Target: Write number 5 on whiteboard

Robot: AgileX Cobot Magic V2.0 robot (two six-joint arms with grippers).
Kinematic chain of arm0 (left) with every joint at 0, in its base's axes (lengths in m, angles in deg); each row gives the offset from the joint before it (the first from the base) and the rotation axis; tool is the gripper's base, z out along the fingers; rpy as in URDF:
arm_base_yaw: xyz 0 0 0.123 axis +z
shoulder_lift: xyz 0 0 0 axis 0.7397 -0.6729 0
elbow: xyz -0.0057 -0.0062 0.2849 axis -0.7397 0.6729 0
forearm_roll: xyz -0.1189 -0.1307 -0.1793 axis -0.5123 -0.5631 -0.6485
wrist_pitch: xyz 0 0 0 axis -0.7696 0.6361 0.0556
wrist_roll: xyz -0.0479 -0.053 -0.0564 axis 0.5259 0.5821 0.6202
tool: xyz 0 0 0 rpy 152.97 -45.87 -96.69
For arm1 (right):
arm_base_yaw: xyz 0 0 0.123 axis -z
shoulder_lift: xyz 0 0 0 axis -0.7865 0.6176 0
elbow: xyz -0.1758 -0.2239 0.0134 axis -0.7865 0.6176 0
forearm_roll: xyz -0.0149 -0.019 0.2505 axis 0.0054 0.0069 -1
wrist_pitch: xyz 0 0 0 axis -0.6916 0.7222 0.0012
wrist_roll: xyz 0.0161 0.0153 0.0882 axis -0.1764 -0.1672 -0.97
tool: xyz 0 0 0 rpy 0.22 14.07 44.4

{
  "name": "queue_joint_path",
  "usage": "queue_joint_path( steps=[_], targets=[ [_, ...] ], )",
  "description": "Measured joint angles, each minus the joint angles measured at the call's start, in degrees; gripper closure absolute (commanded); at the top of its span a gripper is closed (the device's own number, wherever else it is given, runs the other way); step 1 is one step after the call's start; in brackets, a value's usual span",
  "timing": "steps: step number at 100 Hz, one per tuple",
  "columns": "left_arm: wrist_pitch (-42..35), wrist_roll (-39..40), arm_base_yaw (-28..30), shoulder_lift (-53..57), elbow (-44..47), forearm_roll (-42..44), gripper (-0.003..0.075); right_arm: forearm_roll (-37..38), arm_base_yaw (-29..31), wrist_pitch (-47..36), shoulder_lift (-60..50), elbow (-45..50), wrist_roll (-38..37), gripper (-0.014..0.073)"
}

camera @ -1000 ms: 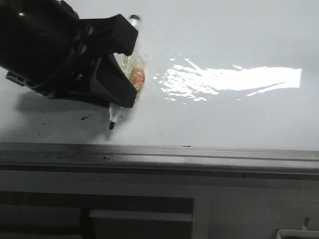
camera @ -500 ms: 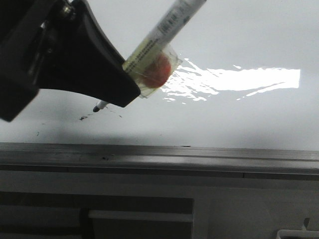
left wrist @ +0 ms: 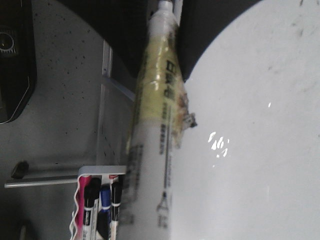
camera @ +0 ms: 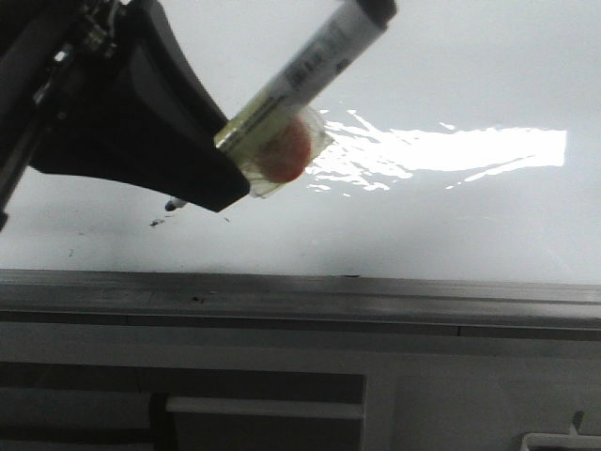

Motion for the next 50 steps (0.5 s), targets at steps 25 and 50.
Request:
queue_joint_path(
  steps=[25,50],
  targets=[
    [-0.1,-0.2,-0.1,0.0,-0.1,-0.6,0.0740,-0.3,-3.4,-6.1,6.6,0.0,0.0,0.0208],
    [0.4,-0.4,-0.1,0.0,-0.1,-0.6,0.0740,-1.6,-3.6,-7.9,8.1,0.0,0.0,0.0580]
  ],
)
